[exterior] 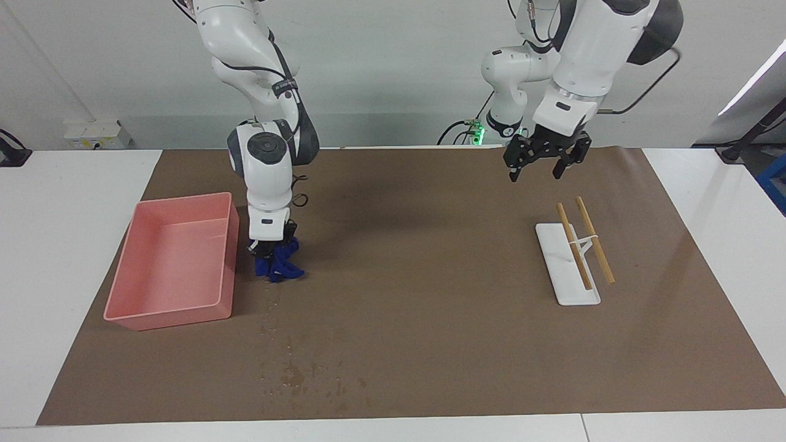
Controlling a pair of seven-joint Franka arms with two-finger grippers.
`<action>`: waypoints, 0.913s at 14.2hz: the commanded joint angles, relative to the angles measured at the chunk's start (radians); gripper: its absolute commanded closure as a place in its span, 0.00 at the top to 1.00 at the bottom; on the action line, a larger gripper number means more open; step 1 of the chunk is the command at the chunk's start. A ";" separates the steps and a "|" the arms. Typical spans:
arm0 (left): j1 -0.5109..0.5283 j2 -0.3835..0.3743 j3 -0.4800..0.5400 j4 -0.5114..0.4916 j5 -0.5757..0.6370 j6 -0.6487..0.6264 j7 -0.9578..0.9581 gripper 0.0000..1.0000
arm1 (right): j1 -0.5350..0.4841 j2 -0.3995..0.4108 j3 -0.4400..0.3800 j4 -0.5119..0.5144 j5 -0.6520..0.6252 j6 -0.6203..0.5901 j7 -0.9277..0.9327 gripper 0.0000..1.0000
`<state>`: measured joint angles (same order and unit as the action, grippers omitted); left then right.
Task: Wipe water with towel using both arms
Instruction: 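Lower the towel onto the wet mat while the left gripper withdraws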
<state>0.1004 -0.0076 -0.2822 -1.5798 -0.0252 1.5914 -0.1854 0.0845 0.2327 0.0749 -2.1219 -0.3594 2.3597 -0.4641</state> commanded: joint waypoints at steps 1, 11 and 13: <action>0.002 0.002 0.043 0.055 0.018 -0.091 0.113 1.00 | -0.032 -0.035 0.014 -0.104 -0.018 0.020 0.062 0.00; -0.168 -0.069 0.256 -0.022 0.013 -0.123 0.187 1.00 | -0.101 -0.071 0.014 -0.237 0.319 -0.100 0.114 0.00; -0.124 -0.055 0.245 0.001 0.004 -0.108 0.199 1.00 | -0.104 -0.090 0.014 -0.280 0.373 -0.106 0.120 0.00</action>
<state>-0.0481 -0.0478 -0.0377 -1.5693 -0.0246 1.4722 0.0039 0.0003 0.1360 0.0742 -2.2625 -0.0396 2.2766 -0.3685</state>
